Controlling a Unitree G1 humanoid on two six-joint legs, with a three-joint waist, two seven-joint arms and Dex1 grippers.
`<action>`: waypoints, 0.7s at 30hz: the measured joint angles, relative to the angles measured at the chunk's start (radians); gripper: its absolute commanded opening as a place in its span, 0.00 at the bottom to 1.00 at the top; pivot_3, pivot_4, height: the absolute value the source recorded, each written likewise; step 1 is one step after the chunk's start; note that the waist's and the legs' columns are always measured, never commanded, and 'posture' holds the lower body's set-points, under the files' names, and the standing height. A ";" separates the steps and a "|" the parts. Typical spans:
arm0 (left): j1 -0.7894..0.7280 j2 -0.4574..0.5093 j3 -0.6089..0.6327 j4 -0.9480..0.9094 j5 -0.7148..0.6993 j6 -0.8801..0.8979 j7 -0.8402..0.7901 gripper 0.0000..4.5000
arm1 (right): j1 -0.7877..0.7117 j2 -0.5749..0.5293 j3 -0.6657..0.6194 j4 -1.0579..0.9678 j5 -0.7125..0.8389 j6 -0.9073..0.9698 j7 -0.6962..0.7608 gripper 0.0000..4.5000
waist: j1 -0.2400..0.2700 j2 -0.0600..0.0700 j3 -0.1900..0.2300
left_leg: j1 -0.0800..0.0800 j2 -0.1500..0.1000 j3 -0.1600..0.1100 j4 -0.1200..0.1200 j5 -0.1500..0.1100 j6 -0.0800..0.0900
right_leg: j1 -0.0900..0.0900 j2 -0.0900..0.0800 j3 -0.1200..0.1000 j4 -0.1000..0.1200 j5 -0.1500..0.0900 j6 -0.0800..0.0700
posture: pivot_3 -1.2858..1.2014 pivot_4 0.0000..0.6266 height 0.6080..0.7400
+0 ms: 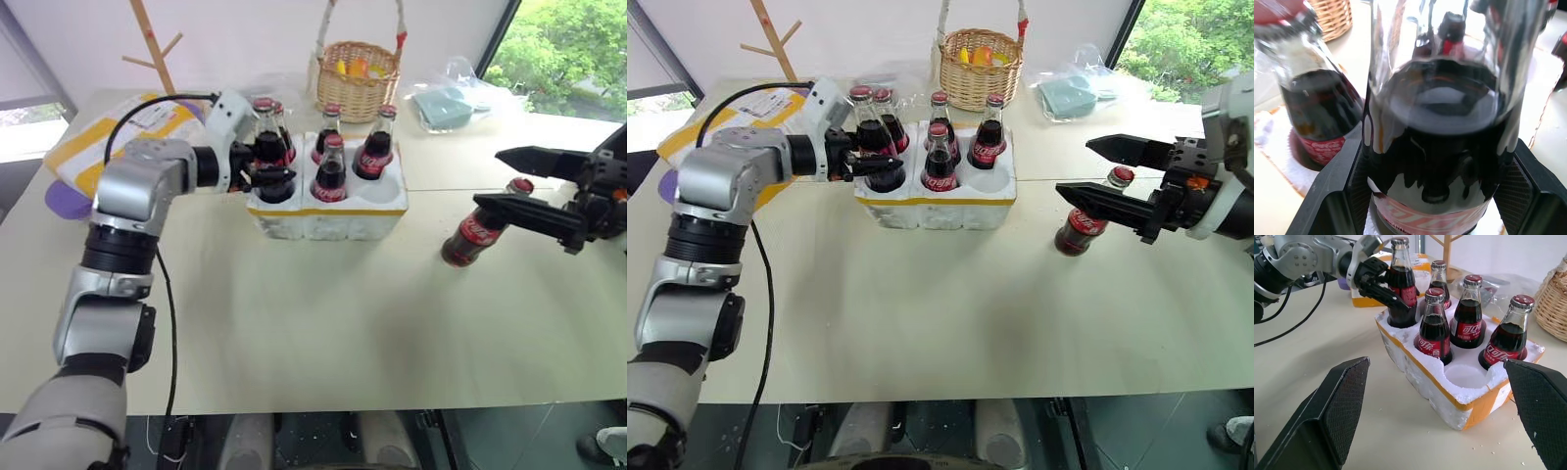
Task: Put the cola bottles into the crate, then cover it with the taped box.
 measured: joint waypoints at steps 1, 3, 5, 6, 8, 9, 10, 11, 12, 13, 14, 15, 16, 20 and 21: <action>0.006 -0.002 -0.003 0.007 0.007 -0.015 0.002 0.83 | 0.000 0.000 0.000 0.000 0.000 0.000 0.000 1.00 | 0.000 0.000 0.000 | 0.000 0.000 0.000 0.000 0.000 0.000 | 0.000 0.000 0.000 0.000 0.000 0.000 | 0.52 0.24 0.99; 0.012 -0.002 -0.006 0.011 0.018 -0.044 0.001 0.99 | -0.001 0.000 0.000 0.000 0.000 0.000 -0.001 1.00 | -0.001 0.000 0.000 | 0.000 0.000 0.000 0.000 0.000 0.000 | 0.000 0.000 0.000 0.000 0.000 0.000 | 0.52 0.24 0.99; 0.013 -0.001 -0.006 0.011 0.024 -0.066 -0.005 0.99 | -0.006 0.000 0.002 0.000 0.000 0.000 -0.001 1.00 | 0.000 0.000 0.000 | 0.000 0.000 0.000 0.000 0.000 0.000 | 0.000 0.000 0.000 0.000 0.000 0.000 | 0.52 0.24 0.99; 0.015 -0.001 -0.005 0.011 0.024 -0.073 -0.011 0.99 | -0.009 -0.001 0.003 0.000 0.000 0.000 -0.001 1.00 | 0.000 0.000 0.000 | 0.000 0.000 0.000 0.000 0.000 0.000 | 0.000 0.000 0.000 0.000 0.000 0.000 | 0.52 0.24 0.99; 0.025 0.002 -0.005 0.011 0.023 -0.087 -0.027 0.99 | -0.017 -0.001 0.008 0.001 0.000 0.000 -0.001 1.00 | 0.000 0.000 0.000 | 0.000 0.000 0.000 0.000 0.000 0.000 | 0.000 0.000 0.000 0.000 0.000 0.000 | 0.52 0.24 0.99; 0.034 0.003 -0.002 0.011 0.021 -0.099 -0.038 0.99 | -0.022 -0.001 0.011 0.001 -0.001 0.000 -0.001 1.00 | -0.001 0.000 0.000 | 0.000 0.000 0.000 0.000 0.000 0.000 | 0.000 0.000 0.000 0.000 0.000 0.000 | 0.52 0.24 0.99; 0.039 0.003 0.003 0.011 0.015 -0.103 -0.049 0.99 | -0.024 -0.001 0.012 0.002 -0.002 0.000 0.001 1.00 | -0.001 0.000 0.000 | 0.000 0.000 0.000 0.000 0.000 0.000 | 0.000 0.000 0.000 0.000 0.000 0.000 | 0.52 0.24 0.99; 0.047 0.010 0.019 0.011 -0.013 -0.112 -0.078 0.99 | -0.024 -0.002 0.012 0.002 -0.004 0.000 0.005 1.00 | -0.001 0.000 0.000 | 0.000 0.000 0.000 0.000 0.000 0.000 | 0.000 0.000 0.000 0.000 0.000 0.000 | 0.52 0.24 0.99; 0.048 0.018 0.041 0.010 -0.040 -0.109 -0.103 0.99 | -0.024 -0.002 0.012 0.003 -0.009 0.000 0.010 1.00 | -0.001 0.000 0.000 | 0.000 0.000 0.000 0.000 0.000 0.000 | 0.000 0.000 0.000 0.000 0.000 0.000 | 0.52 0.24 0.99; 0.048 0.028 0.063 0.004 -0.068 -0.102 -0.123 0.99 | -0.024 -0.002 0.012 0.004 -0.011 0.000 0.014 1.00 | -0.002 0.000 0.000 | 0.000 0.000 0.000 0.000 0.000 0.000 | 0.000 0.000 0.000 0.000 0.000 0.000 | 0.52 0.24 0.99; 0.047 0.043 0.093 -0.005 -0.100 -0.088 -0.145 0.99 | -0.021 -0.003 0.011 0.004 -0.013 0.000 0.019 1.00 | -0.002 0.000 0.000 | 0.000 0.000 0.000 0.000 0.000 0.000 | 0.000 0.000 0.000 0.000 0.000 0.000 | 0.52 0.24 0.99; 0.044 0.059 0.119 -0.015 -0.136 -0.064 -0.168 0.99 | -0.012 -0.003 0.007 0.003 -0.014 0.001 0.021 1.00 | -0.002 0.000 0.000 | 0.000 0.000 0.000 0.000 0.000 0.000 | 0.000 0.000 0.000 0.000 0.000 0.000 | 0.52 0.24 0.99; 0.044 0.083 0.143 -0.030 -0.181 -0.031 -0.201 0.99 | 0.006 -0.004 -0.003 0.003 -0.017 0.003 0.024 1.00 | -0.001 0.000 0.000 | 0.000 0.000 0.000 0.000 0.000 0.000 | 0.000 0.000 0.000 0.000 0.000 0.000 | 0.52 0.24 0.99; 0.047 0.195 0.203 -0.115 -0.322 0.071 -0.354 0.99 | 0.082 -0.004 -0.074 0.000 -0.021 0.017 0.024 1.00 | -0.001 0.000 0.000 | 0.000 0.000 0.000 0.000 0.000 0.000 | 0.001 0.000 0.000 0.000 0.000 0.000 | 0.52 0.24 0.99; 0.053 0.218 0.204 -0.149 -0.348 0.082 -0.392 0.99 | 0.105 -0.003 -0.098 -0.004 -0.022 0.023 0.021 1.00 | 0.000 0.001 0.000 | 0.001 0.000 0.000 0.000 0.000 0.000 | 0.001 0.000 0.000 0.000 0.000 0.000 | 0.52 0.24 0.99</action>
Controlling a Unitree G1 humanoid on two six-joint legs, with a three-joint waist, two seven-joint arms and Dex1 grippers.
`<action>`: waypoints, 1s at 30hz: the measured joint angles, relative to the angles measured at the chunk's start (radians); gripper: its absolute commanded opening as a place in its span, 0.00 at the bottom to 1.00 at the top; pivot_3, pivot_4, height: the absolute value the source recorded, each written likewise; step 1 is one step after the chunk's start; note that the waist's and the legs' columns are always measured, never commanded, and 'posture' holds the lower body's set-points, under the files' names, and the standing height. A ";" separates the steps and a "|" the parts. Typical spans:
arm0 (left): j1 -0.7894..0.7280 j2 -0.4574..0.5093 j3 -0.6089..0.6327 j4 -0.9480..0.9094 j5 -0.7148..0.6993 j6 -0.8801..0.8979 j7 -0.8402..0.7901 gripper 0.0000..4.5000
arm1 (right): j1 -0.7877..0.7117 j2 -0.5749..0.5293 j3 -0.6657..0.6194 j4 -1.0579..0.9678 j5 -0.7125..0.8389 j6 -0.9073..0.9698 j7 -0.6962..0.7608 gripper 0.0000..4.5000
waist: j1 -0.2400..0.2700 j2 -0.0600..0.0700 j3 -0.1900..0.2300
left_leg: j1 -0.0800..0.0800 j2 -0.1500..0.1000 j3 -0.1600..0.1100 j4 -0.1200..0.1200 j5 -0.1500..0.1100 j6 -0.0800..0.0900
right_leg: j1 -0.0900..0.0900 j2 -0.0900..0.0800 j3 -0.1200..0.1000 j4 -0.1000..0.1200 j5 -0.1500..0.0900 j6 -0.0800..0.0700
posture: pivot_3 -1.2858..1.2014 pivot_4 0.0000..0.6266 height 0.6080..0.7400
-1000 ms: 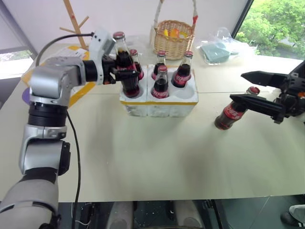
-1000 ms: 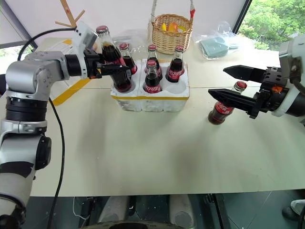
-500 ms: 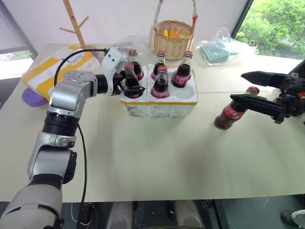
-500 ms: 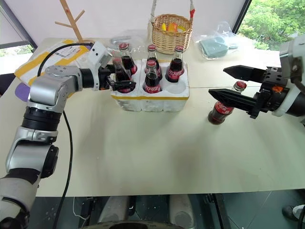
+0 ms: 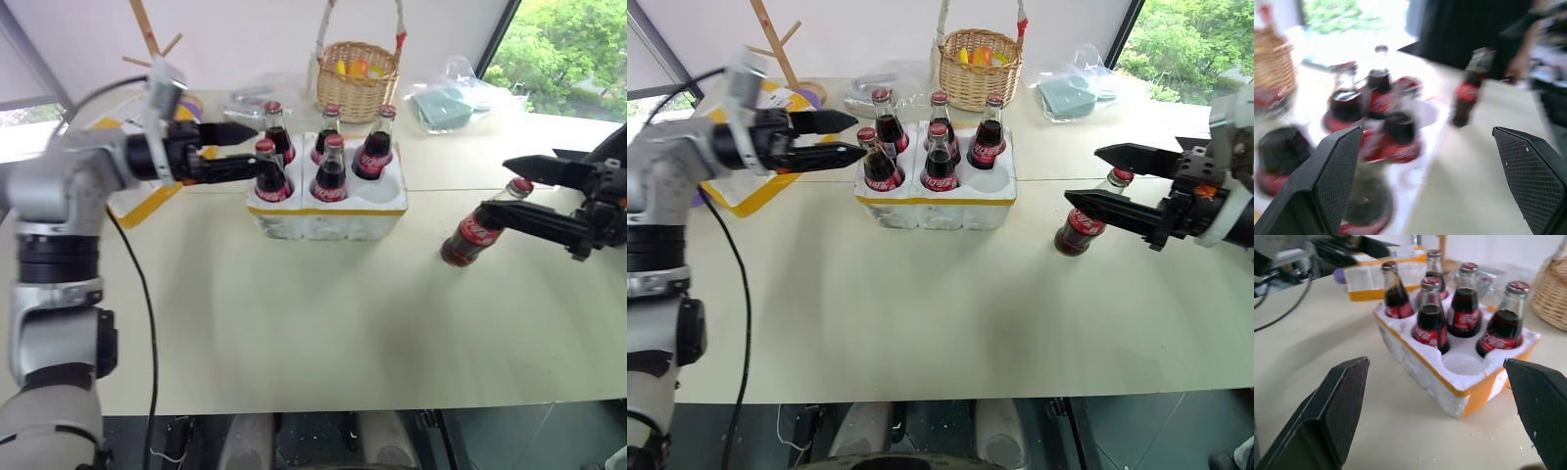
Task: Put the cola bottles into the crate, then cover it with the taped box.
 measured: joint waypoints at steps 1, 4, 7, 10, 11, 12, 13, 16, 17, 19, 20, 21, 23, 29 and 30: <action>0.023 0.026 -0.007 -0.050 -0.019 0.004 -0.042 0.99 | 0.054 0.005 -0.046 -0.019 -0.002 0.008 -0.002 1.00 | 0.004 0.000 0.000 | 0.001 0.000 0.000 0.000 0.000 0.000 | 0.001 0.000 0.000 0.000 0.000 0.000 | 0.52 0.24 0.99; 0.074 0.038 -0.059 -0.119 -0.024 0.002 -0.084 0.99 | 0.226 0.060 -0.167 -0.088 -0.019 0.035 -0.002 1.00 | 0.015 0.000 -0.001 | 0.002 0.000 0.000 0.000 0.000 0.000 | 0.003 0.000 0.000 0.000 0.000 0.000 | 0.52 0.24 0.99; 0.104 0.021 -0.123 -0.139 -0.009 -0.023 -0.095 0.99 | 0.394 0.140 -0.236 -0.188 -0.040 0.047 -0.006 1.00 | 0.020 -0.001 -0.001 | 0.003 0.000 0.001 0.001 0.000 0.000 | 0.004 0.000 0.000 -0.001 -0.002 -0.003 | 0.52 0.24 0.99; 0.102 -0.012 -0.151 -0.139 0.012 -0.059 -0.082 0.99 | 0.504 0.218 -0.248 -0.273 -0.097 0.028 -0.056 1.00 | 0.017 -0.001 -0.001 | 0.004 0.000 0.001 0.001 0.000 0.000 | 0.004 0.000 0.000 -0.001 -0.002 -0.004 | 0.52 0.24 0.99; 0.101 -0.024 -0.160 -0.137 0.021 -0.070 -0.076 0.99 | 0.524 0.251 -0.237 -0.289 -0.123 0.013 -0.085 1.00 | 0.016 -0.001 -0.001 | 0.004 0.000 0.001 0.001 0.000 0.000 | 0.004 0.000 0.001 -0.001 -0.002 -0.004 | 0.52 0.24 0.99; 0.101 -0.033 -0.164 -0.133 0.024 -0.074 -0.071 0.99 | 0.528 0.276 -0.216 -0.292 -0.149 0.000 -0.116 1.00 | 0.013 -0.001 -0.001 | 0.004 0.000 0.001 0.001 0.000 0.000 | 0.004 0.000 0.001 -0.001 -0.002 -0.004 | 0.52 0.24 0.99; 0.101 -0.043 -0.165 -0.132 0.025 -0.078 -0.066 0.99 | 0.524 0.307 -0.192 -0.293 -0.173 -0.016 -0.151 1.00 | 0.010 -0.001 -0.002 | 0.004 0.000 0.001 0.001 0.000 0.000 | 0.004 0.000 0.001 -0.001 -0.002 -0.004 | 0.52 0.24 0.99; 0.099 -0.069 -0.166 -0.131 0.032 -0.092 -0.047 0.99 | 0.430 0.428 -0.088 -0.258 -0.252 -0.059 -0.319 1.00 | -0.003 0.000 -0.002 | 0.005 0.000 0.002 0.000 0.000 0.000 | 0.004 0.000 0.001 -0.001 -0.002 -0.004 | 0.52 0.24 0.99; 0.098 -0.075 -0.168 -0.131 0.034 -0.094 -0.040 0.99 | 0.395 0.457 -0.063 -0.225 -0.264 -0.065 -0.363 1.00 | -0.004 0.001 -0.002 | 0.005 0.000 0.002 0.000 0.000 0.000 | 0.004 0.000 0.001 0.000 -0.002 -0.004 | 0.52 0.24 0.99; 0.099 -0.079 -0.169 -0.131 0.039 -0.096 -0.033 0.99 | 0.349 0.483 -0.036 -0.178 -0.286 -0.082 -0.407 1.00 | -0.003 0.001 -0.003 | 0.005 0.000 0.002 0.000 0.000 0.000 | 0.004 0.000 0.001 0.000 -0.002 -0.004 | 0.52 0.24 0.99; 0.099 -0.080 -0.170 -0.130 0.043 -0.099 -0.029 0.99 | 0.325 0.493 -0.018 -0.146 -0.305 -0.102 -0.424 1.00 | -0.003 0.001 -0.003 | 0.006 0.000 0.002 0.000 0.000 0.000 | 0.004 0.000 0.001 0.000 -0.002 -0.004 | 0.52 0.24 0.99; 0.099 -0.084 -0.171 -0.130 0.044 -0.103 -0.027 0.99 | 0.309 0.500 -0.006 -0.122 -0.316 -0.114 -0.433 1.00 | -0.002 0.001 -0.003 | 0.006 0.000 0.002 0.000 0.000 0.000 | 0.004 0.000 0.001 0.000 -0.002 -0.004 | 0.52 0.24 0.99; 0.099 -0.086 -0.174 -0.131 0.049 -0.108 -0.015 0.99 | 0.272 0.506 0.024 -0.060 -0.335 -0.137 -0.445 1.00 | -0.002 0.001 -0.003 | 0.005 0.000 0.002 0.000 0.000 0.000 | 0.004 0.000 0.001 0.000 -0.002 -0.004 | 0.52 0.24 0.99; 0.099 -0.084 -0.181 -0.132 0.065 -0.110 0.007 0.99 | 0.217 0.504 0.064 0.008 -0.348 -0.163 -0.439 1.00 | -0.001 0.001 -0.003 | 0.005 0.000 0.002 0.000 0.000 0.000 | 0.004 0.000 0.001 0.000 -0.002 -0.003 | 0.52 0.24 0.99; 0.099 -0.084 -0.181 -0.132 0.065 -0.110 0.009 0.99 | 0.211 0.504 0.068 0.009 -0.348 -0.164 -0.437 1.00 | -0.001 0.001 -0.003 | 0.005 0.000 0.002 0.000 0.000 0.000 | 0.004 0.000 0.001 0.000 -0.002 -0.003 | 0.52 0.24 0.99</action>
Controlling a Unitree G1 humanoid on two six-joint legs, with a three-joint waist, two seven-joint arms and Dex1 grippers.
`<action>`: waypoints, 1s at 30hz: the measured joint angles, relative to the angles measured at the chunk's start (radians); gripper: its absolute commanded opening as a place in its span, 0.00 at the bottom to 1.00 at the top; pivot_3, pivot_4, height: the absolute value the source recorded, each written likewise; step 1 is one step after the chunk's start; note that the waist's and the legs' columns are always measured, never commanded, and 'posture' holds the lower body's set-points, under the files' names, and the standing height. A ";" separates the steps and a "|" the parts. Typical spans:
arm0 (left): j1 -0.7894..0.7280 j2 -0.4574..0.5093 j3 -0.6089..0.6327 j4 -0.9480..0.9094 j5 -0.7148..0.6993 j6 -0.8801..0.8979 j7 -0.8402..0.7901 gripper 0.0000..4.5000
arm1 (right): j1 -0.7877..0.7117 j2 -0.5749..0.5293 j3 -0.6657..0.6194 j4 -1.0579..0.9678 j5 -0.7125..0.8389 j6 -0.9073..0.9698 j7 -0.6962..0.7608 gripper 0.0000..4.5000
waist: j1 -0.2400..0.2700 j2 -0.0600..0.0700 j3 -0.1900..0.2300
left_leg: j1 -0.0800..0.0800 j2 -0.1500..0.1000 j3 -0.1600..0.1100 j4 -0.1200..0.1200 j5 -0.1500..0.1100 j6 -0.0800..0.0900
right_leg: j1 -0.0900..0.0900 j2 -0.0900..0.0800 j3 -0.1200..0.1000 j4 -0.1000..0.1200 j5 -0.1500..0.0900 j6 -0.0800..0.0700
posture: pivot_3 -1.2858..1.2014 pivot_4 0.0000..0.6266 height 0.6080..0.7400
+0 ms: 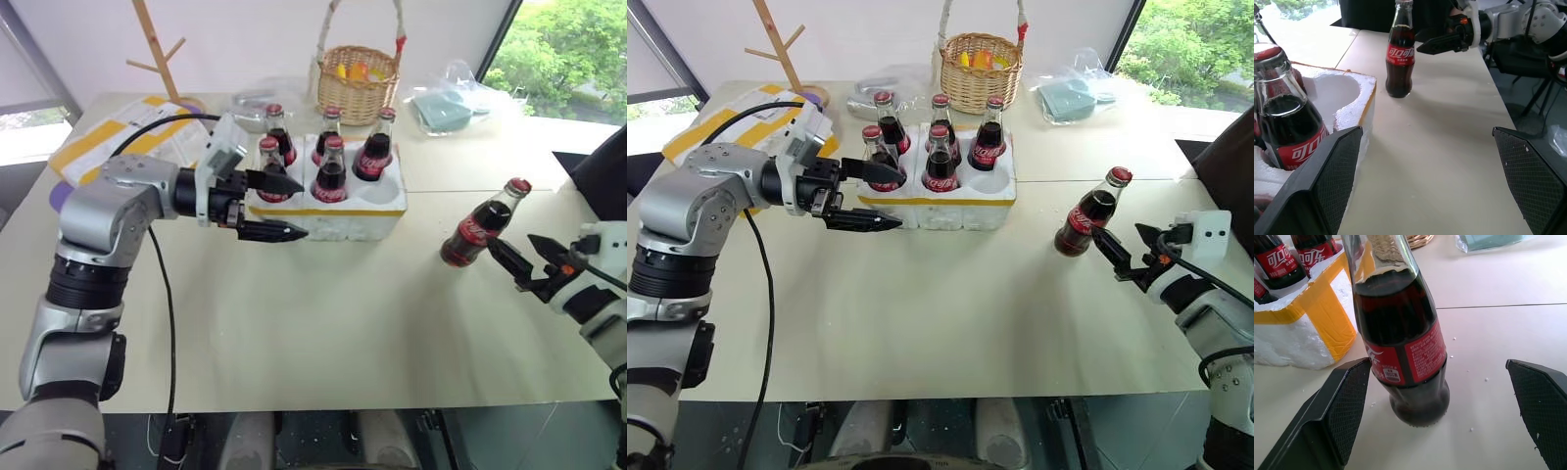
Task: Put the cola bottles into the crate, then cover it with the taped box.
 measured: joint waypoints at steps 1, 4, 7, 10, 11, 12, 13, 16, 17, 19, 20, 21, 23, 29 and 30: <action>0.000 0.001 0.000 0.000 0.000 0.000 0.001 0.99 | -0.007 0.000 0.004 0.004 0.000 -0.004 0.002 1.00 | 0.000 0.000 0.000 | 0.000 0.000 0.000 0.000 0.000 0.000 | 0.000 0.000 0.000 0.000 0.000 0.000 | 0.52 0.24 0.99; 0.000 0.004 0.000 -0.003 0.001 0.000 0.006 0.99 | -0.034 -0.001 0.041 0.033 -0.009 -0.017 0.011 1.00 | -0.003 0.000 0.000 | 0.000 0.000 0.000 0.000 0.000 0.000 | 0.000 0.000 0.000 0.000 0.000 0.000 | 0.52 0.24 0.99; 0.000 0.005 0.000 -0.011 0.001 0.000 0.016 0.99 | -0.062 0.000 0.081 0.074 -0.031 -0.034 0.014 1.00 | -0.002 0.000 0.000 | 0.000 0.000 0.000 0.000 0.000 0.000 | 0.000 0.000 0.000 0.000 0.000 0.000 | 0.52 0.24 0.99; 0.000 0.005 0.000 -0.028 0.000 0.001 0.029 0.99 | -0.096 0.001 0.112 0.123 -0.050 -0.058 0.021 1.00 | -0.001 0.000 0.000 | 0.000 0.000 0.000 0.000 0.000 0.000 | 0.000 0.000 0.000 0.000 0.001 0.001 | 0.52 0.24 0.99; 0.000 0.005 0.000 -0.029 0.000 0.001 0.032 0.99 | -0.104 0.001 0.121 0.137 -0.057 -0.064 0.023 1.00 | -0.001 0.000 0.000 | 0.000 0.000 0.000 0.000 0.000 0.000 | 0.000 0.000 0.000 0.000 0.001 0.001 | 0.52 0.24 0.99; 0.000 0.005 0.000 -0.029 0.000 0.002 0.036 0.99 | -0.116 0.001 0.130 0.158 -0.065 -0.074 0.026 1.00 | -0.001 0.000 0.000 | 0.000 0.000 0.000 0.000 0.000 0.000 | 0.000 0.000 0.000 0.000 0.001 0.001 | 0.52 0.24 0.99; -0.001 0.005 0.000 -0.029 0.000 0.003 0.040 0.99 | -0.129 0.001 0.139 0.182 -0.072 -0.085 0.030 1.00 | -0.001 0.000 0.000 | 0.000 0.000 0.000 0.000 0.000 0.000 | 0.000 0.000 0.000 0.000 0.001 0.002 | 0.52 0.24 0.99; -0.003 0.005 0.000 -0.029 0.000 0.004 0.045 0.99 | -0.158 0.002 0.157 0.230 -0.085 -0.107 0.042 1.00 | -0.001 0.000 0.000 | 0.000 0.000 0.000 0.000 0.000 0.000 | 0.000 0.000 0.000 0.000 0.001 0.002 | 0.52 0.24 0.99; -0.003 0.005 0.000 -0.030 -0.001 0.004 0.046 0.99 | -0.167 0.003 0.162 0.246 -0.090 -0.119 0.046 1.00 | -0.001 0.000 0.000 | 0.000 0.000 0.000 0.000 0.000 0.000 | 0.000 0.000 0.000 0.000 0.001 0.002 | 0.52 0.24 0.99; -0.006 0.005 0.000 -0.030 -0.001 0.004 0.048 0.99 | -0.194 0.008 0.174 0.290 -0.103 -0.141 0.056 1.00 | -0.001 0.000 0.000 | 0.000 0.000 0.000 0.000 0.000 0.000 | 0.000 0.000 0.000 0.000 0.001 0.002 | 0.52 0.24 0.99; -0.008 0.005 -0.001 -0.030 -0.001 0.004 0.048 1.00 | -0.202 0.012 0.177 0.302 -0.105 -0.147 0.058 0.95 | -0.001 0.000 0.000 | 0.000 0.000 0.000 0.000 0.000 0.000 | 0.000 0.000 0.000 0.000 0.001 0.002 | 0.52 0.24 0.99; -0.010 0.005 0.000 -0.030 -0.001 0.004 0.049 1.00 | -0.209 0.017 0.183 0.314 -0.109 -0.156 0.062 0.89 | -0.001 0.000 0.000 | 0.000 0.000 0.000 0.000 0.000 0.000 | 0.000 0.000 0.000 0.000 0.001 0.003 | 0.52 0.24 0.99; -0.013 0.005 -0.001 -0.030 -0.001 0.004 0.049 1.00 | -0.216 0.026 0.194 0.326 -0.110 -0.166 0.069 0.72 | -0.001 0.000 0.000 | 0.000 0.000 0.000 0.000 0.000 0.000 | 0.000 0.000 0.000 0.000 0.001 0.003 | 0.52 0.24 0.99; -0.013 0.004 -0.001 -0.030 -0.001 0.004 0.062 1.00 | -0.213 0.028 0.194 0.320 -0.108 -0.170 0.078 0.63 | -0.001 0.000 0.000 | 0.000 0.000 0.000 -0.001 0.000 0.000 | 0.000 0.000 0.000 0.000 0.001 0.003 | 0.52 0.24 0.99; -0.013 0.004 -0.001 -0.030 -0.001 0.004 0.064 1.00 | -0.210 0.028 0.194 0.316 -0.107 -0.168 0.078 0.63 | -0.001 0.000 0.000 | 0.000 0.000 0.000 -0.001 0.000 0.000 | 0.000 0.000 0.000 0.000 0.001 0.003 | 0.52 0.24 0.99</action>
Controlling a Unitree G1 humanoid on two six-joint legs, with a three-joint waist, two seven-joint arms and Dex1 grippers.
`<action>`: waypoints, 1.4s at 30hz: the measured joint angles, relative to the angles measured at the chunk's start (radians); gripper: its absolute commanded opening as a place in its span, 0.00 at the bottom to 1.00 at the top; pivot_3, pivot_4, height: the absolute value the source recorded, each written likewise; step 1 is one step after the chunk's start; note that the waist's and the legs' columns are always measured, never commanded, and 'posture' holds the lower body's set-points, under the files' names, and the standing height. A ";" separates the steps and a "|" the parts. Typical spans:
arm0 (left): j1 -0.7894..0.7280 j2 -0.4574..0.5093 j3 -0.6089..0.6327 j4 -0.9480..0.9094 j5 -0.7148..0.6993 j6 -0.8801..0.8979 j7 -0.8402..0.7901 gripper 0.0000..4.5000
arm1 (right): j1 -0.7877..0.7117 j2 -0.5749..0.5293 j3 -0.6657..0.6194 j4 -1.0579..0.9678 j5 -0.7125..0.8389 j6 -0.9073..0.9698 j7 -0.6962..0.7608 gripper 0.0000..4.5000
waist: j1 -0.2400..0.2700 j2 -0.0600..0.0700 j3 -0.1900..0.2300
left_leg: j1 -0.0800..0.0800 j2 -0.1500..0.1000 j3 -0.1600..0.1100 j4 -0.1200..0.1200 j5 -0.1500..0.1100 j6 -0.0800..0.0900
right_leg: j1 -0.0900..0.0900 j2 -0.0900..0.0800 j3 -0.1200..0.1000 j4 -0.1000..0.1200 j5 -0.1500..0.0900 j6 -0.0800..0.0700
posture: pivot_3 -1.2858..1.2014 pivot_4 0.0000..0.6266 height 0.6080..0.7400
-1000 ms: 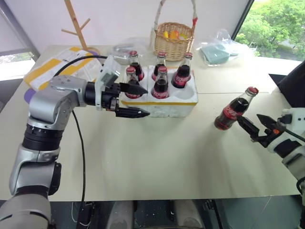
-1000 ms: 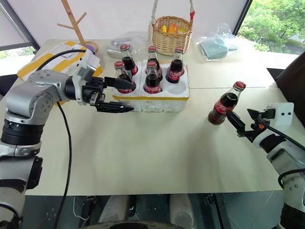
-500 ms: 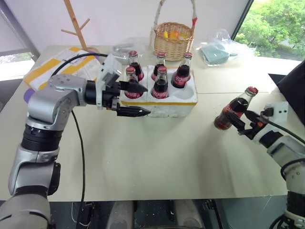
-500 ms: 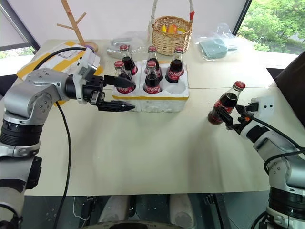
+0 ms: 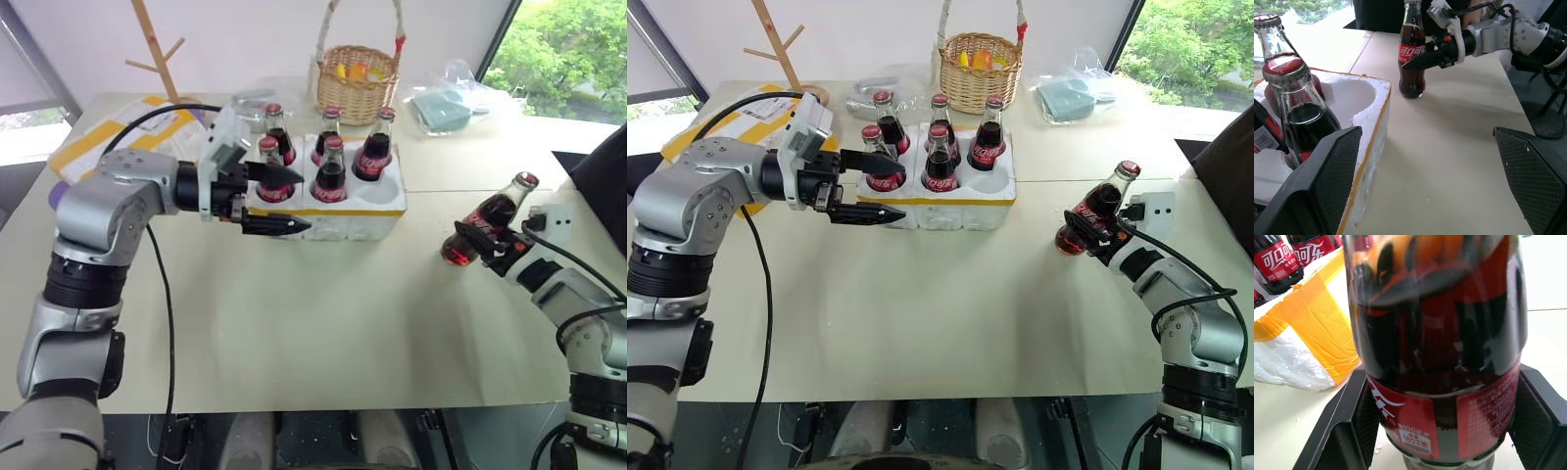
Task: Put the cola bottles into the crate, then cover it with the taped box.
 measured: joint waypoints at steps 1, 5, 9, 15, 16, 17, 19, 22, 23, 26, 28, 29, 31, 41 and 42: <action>0.000 0.000 0.000 0.000 0.000 0.000 0.002 1.00 | 0.002 0.000 0.000 -0.007 0.001 0.005 0.000 0.63 | 0.000 0.000 0.000 | 0.000 0.000 0.000 0.000 0.000 0.000 | 0.000 0.000 0.000 0.000 0.000 0.000 | 0.52 0.24 0.99; 0.000 -0.002 0.000 0.000 0.000 0.000 0.006 1.00 | 0.000 -0.006 0.000 -0.051 0.015 0.036 -0.001 0.63 | -0.002 0.003 0.002 | 0.000 0.000 0.000 0.000 0.000 0.000 | 0.000 0.000 0.000 0.000 0.000 0.000 | 0.52 0.24 0.99; 0.002 -0.004 0.000 -0.001 0.000 0.000 0.012 1.00 | -0.111 -0.032 -0.001 -0.109 0.058 0.086 -0.018 0.63 | -0.008 0.008 0.005 | 0.000 0.000 0.001 0.000 0.000 0.000 | -0.001 0.000 0.000 0.000 0.000 0.000 | 0.52 0.24 0.99; 0.017 0.001 0.006 -0.005 0.000 -0.002 0.028 1.00 | -0.343 -0.025 0.045 -0.170 0.106 0.123 -0.046 0.63 | -0.005 0.008 0.005 | -0.001 0.000 0.000 -0.001 0.000 0.000 | -0.002 0.000 0.000 0.001 0.000 0.000 | 0.52 0.24 0.99; 0.022 -0.001 0.006 -0.006 0.001 -0.003 0.033 1.00 | -0.386 0.000 0.083 -0.166 0.105 0.124 -0.052 0.63 | -0.005 0.008 0.005 | -0.001 0.000 0.000 -0.001 0.000 0.000 | -0.002 0.000 0.000 0.000 0.000 0.000 | 0.52 0.24 0.99; 0.024 -0.004 0.007 -0.008 0.001 -0.004 0.038 1.00 | -0.405 0.018 0.112 -0.161 0.102 0.123 -0.054 0.63 | -0.004 0.008 0.005 | -0.002 0.000 0.000 -0.001 0.000 0.000 | -0.002 0.000 0.000 0.001 0.000 0.000 | 0.52 0.24 0.99; 0.027 -0.004 0.010 -0.013 0.000 -0.004 0.048 1.00 | -0.437 0.051 0.168 -0.136 0.080 0.118 -0.055 0.63 | -0.004 0.008 0.005 | -0.002 0.000 0.000 -0.001 0.000 0.000 | -0.003 0.000 0.000 0.000 0.000 0.000 | 0.52 0.24 0.99; 0.036 -0.005 0.020 -0.030 0.000 -0.004 0.060 1.00 | -0.459 0.095 0.244 -0.072 0.034 0.103 -0.051 0.63 | 0.000 0.008 0.005 | -0.003 0.000 0.000 0.000 0.000 0.000 | -0.003 0.000 0.000 0.000 0.000 0.000 | 0.52 0.24 0.99; 0.038 -0.005 0.021 -0.036 0.000 -0.004 0.065 1.00 | -0.460 0.103 0.262 -0.048 0.022 0.096 -0.048 0.63 | 0.003 0.008 0.005 | -0.004 0.000 0.000 0.000 0.000 0.000 | -0.003 0.000 0.000 0.000 0.000 0.000 | 0.52 0.24 0.99; 0.056 -0.002 0.027 -0.041 0.000 -0.004 0.076 1.00 | -0.459 0.108 0.316 0.014 -0.031 0.079 -0.024 0.63 | 0.002 0.008 0.005 | -0.006 0.000 0.000 0.000 0.000 0.000 | -0.005 0.000 0.000 0.000 0.000 0.000 | 0.52 0.24 0.99; 0.062 0.001 0.030 -0.047 -0.002 -0.001 0.088 1.00 | -0.458 0.108 0.328 0.034 -0.055 0.072 -0.010 0.63 | 0.001 0.008 0.005 | -0.007 0.000 0.000 0.000 0.000 0.000 | -0.007 0.000 0.000 0.000 0.000 0.000 | 0.52 0.24 0.99; 0.063 0.005 0.033 -0.050 -0.002 0.000 0.090 1.00 | -0.458 0.108 0.328 0.036 -0.060 0.072 -0.006 0.63 | 0.000 0.008 0.005 | -0.007 0.000 0.000 0.000 0.000 0.000 | -0.007 0.000 0.000 0.000 0.000 0.000 | 0.52 0.24 0.99; 0.065 0.013 0.042 -0.062 -0.006 0.000 0.094 1.00 | -0.458 0.107 0.328 0.037 -0.070 0.071 0.005 0.63 | -0.002 0.008 0.005 | -0.007 0.000 0.000 0.000 0.000 0.000 | -0.007 0.000 0.000 0.001 0.000 0.000 | 0.52 0.24 0.99; 0.074 0.015 0.059 -0.077 -0.016 0.001 0.111 1.00 | -0.457 0.101 0.343 0.055 -0.091 0.071 0.088 0.98 | -0.004 0.008 0.005 | -0.007 0.000 0.000 0.000 0.000 0.000 | -0.007 0.000 0.000 0.001 0.000 0.000 | 0.52 0.24 0.99; 0.074 0.015 0.059 -0.077 -0.016 0.001 0.112 1.00 | -0.457 0.103 0.346 0.061 -0.094 0.071 0.092 0.98 | -0.004 0.008 0.005 | -0.007 0.000 0.000 0.000 0.000 0.000 | -0.007 0.000 0.000 0.001 0.000 0.000 | 0.52 0.24 0.99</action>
